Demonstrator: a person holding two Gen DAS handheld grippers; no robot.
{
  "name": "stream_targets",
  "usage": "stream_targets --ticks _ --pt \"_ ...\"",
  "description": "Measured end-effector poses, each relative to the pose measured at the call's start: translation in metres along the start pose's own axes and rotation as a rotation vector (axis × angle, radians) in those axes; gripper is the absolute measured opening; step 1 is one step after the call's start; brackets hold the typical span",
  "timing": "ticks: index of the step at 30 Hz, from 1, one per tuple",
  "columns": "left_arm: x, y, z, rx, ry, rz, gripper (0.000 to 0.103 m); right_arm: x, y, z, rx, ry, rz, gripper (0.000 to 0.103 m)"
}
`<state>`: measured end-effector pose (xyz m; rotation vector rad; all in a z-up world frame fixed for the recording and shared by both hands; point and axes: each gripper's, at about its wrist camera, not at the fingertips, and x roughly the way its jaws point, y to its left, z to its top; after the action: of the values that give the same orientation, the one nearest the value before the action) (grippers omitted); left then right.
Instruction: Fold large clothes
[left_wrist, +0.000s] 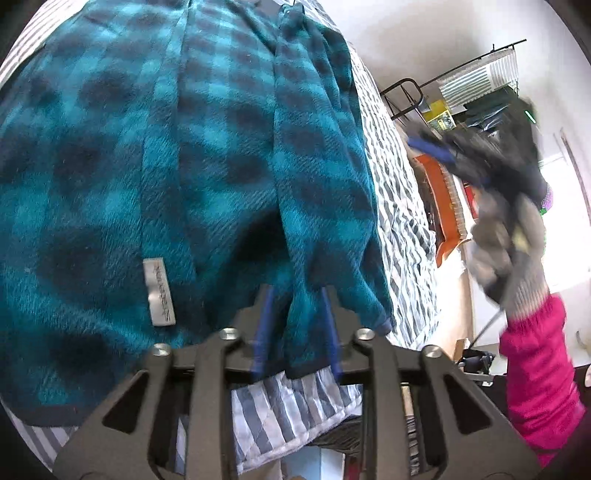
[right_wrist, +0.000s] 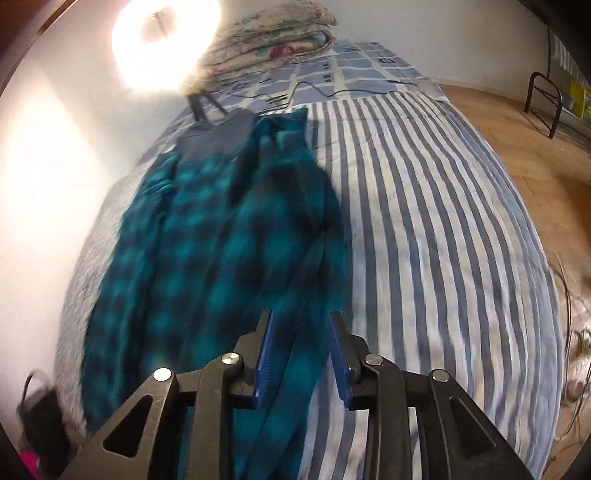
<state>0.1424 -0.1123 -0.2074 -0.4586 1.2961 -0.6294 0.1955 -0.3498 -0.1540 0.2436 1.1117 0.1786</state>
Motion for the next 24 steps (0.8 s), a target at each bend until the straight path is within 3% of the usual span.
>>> stream_targets --ticks 4,8,12,17,18,20,24 --pt "0.003 0.007 -0.004 -0.019 0.019 -0.016 0.026 -0.029 0.015 -0.054 0.022 0.045 0.066 0.038" --pt "0.009 0.006 -0.005 -0.028 0.029 -0.034 0.026 -0.027 0.018 -0.106 0.113 0.128 0.133 0.041" --pt "0.018 0.003 -0.001 -0.033 0.04 -0.038 0.006 -0.008 0.017 -0.144 0.166 0.202 0.153 0.042" --pt "0.026 -0.006 -0.004 0.013 0.036 0.014 0.002 0.014 0.004 -0.168 0.306 0.225 0.252 0.042" --pt "0.027 -0.008 -0.004 0.027 0.032 0.026 0.001 0.016 0.0 -0.171 0.336 0.217 0.282 0.039" --pt "0.026 -0.013 -0.005 0.041 0.023 0.033 0.001 0.013 -0.003 -0.173 0.359 0.195 0.341 0.01" --pt "0.026 -0.019 -0.004 0.061 0.011 0.048 0.001 -0.014 0.002 -0.172 0.303 0.109 0.35 0.004"
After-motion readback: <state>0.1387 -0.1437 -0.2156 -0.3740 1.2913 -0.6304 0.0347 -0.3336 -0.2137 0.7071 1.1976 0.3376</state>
